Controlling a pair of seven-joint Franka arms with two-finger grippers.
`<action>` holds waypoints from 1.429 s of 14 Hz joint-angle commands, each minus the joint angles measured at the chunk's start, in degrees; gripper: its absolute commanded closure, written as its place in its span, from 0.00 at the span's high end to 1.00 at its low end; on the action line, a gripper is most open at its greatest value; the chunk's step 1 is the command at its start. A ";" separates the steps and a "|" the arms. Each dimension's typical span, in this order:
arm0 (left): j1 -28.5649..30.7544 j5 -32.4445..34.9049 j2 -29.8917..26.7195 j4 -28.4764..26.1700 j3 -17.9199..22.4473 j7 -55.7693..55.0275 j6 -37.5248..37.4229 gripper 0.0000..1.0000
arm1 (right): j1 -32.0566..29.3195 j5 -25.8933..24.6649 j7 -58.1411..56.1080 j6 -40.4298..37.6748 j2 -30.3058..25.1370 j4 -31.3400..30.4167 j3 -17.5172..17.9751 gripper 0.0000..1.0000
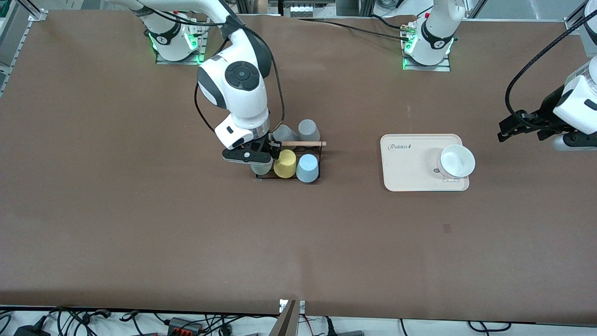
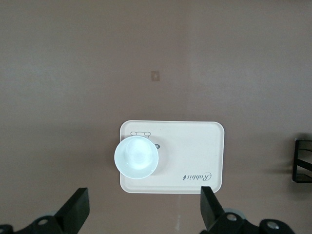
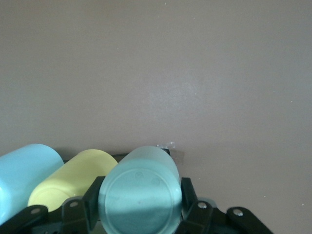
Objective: Hang scattered cups on rack with three cups
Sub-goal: 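Hang the teal cup on the peg and open the right gripper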
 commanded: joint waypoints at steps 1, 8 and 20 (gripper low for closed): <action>0.10 0.21 -0.61 -0.76 -0.18 1.11 0.10 1.00 | 0.71 -1.32 1.75 0.62 0.55 0.22 -0.33 0.29; 0.27 0.20 -0.61 -0.67 -0.18 1.20 0.01 1.00 | 0.36 -1.50 1.66 0.53 1.08 0.31 -0.42 1.00; 0.27 0.21 -0.61 -0.67 -0.09 1.20 0.19 1.00 | -8.76 2.79 -8.50 -10.17 -10.68 1.28 -0.24 1.00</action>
